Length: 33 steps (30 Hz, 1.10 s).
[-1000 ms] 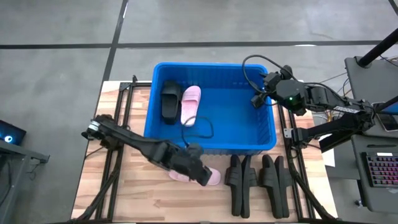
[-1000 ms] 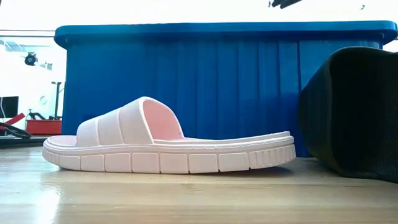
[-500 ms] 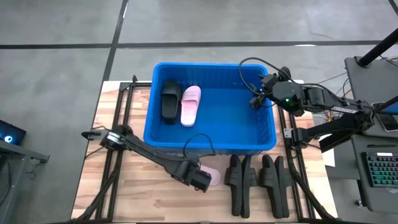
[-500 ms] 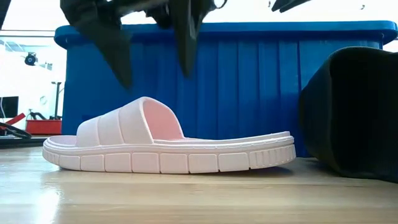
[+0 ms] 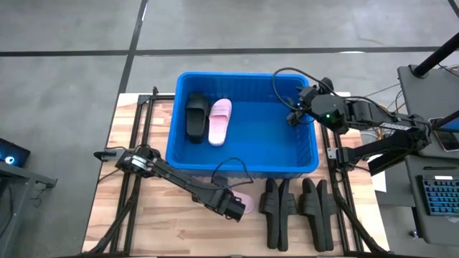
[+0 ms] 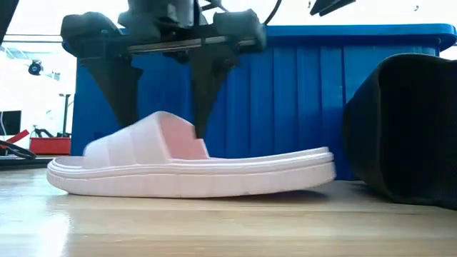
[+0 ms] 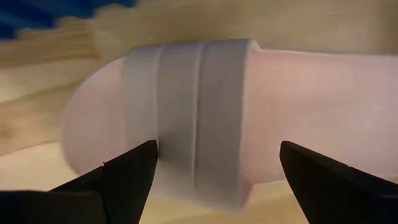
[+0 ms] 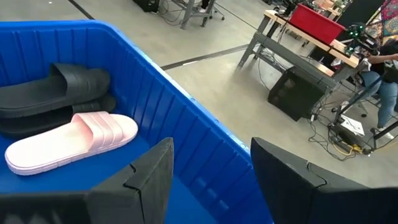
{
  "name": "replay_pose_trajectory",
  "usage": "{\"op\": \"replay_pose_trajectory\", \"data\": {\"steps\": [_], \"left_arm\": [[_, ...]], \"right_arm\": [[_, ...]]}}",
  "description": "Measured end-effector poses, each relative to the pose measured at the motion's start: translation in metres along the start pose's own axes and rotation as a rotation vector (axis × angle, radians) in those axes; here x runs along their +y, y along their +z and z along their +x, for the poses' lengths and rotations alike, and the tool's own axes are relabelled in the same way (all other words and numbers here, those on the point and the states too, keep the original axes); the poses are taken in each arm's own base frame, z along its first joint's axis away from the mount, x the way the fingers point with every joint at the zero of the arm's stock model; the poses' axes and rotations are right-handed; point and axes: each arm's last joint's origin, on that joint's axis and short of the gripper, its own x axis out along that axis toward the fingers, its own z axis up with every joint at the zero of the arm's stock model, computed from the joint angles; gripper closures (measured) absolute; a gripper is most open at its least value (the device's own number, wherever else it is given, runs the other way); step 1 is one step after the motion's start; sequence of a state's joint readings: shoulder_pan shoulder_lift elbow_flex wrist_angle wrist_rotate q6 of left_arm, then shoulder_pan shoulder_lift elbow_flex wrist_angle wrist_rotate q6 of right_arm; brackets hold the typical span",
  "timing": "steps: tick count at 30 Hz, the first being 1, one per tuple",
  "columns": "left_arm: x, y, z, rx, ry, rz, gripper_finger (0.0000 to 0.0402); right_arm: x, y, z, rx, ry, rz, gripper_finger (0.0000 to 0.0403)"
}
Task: Pick and place slides into bin
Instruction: Put the pink slipper into the blue container
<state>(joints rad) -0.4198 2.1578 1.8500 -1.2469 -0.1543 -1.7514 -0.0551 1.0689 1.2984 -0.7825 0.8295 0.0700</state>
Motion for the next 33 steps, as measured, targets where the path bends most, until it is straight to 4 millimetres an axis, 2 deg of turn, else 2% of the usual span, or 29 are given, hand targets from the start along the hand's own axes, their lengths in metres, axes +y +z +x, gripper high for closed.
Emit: {"op": "replay_pose_trajectory", "data": {"steps": [5, 12, 16, 24, 28, 33], "left_arm": [[0.009, 0.001, 0.003, 0.01, 0.096, 0.014, 0.0102], [0.012, 0.002, 0.009, 0.014, 0.118, 0.048, 0.0159], [0.012, 0.002, 0.01, 0.021, 0.123, 0.094, 0.022], [0.012, 0.001, 0.005, 0.109, 0.114, 0.277, 0.0386], [0.015, 0.002, -0.007, 0.132, 0.072, 0.436, 0.0392], [0.022, 0.005, -0.037, 0.199, -0.041, 0.665, 0.0399]], "right_arm": [[0.0, 0.0, 0.0, 0.0, 0.0, 0.006, 0.0197], [0.0, 0.0, 0.0, 0.001, 0.0, 0.026, 0.0197], [0.0, 0.0, 0.0, 0.001, 0.0, 0.026, 0.0197], [0.0, 0.0, 0.0, 0.001, 0.0, 0.023, 0.0197], [0.0, 0.0, 0.0, 0.002, 0.0, 0.021, 0.0197], [0.0, 0.0, 0.0, 0.002, 0.0, 0.021, 0.0197]]}}
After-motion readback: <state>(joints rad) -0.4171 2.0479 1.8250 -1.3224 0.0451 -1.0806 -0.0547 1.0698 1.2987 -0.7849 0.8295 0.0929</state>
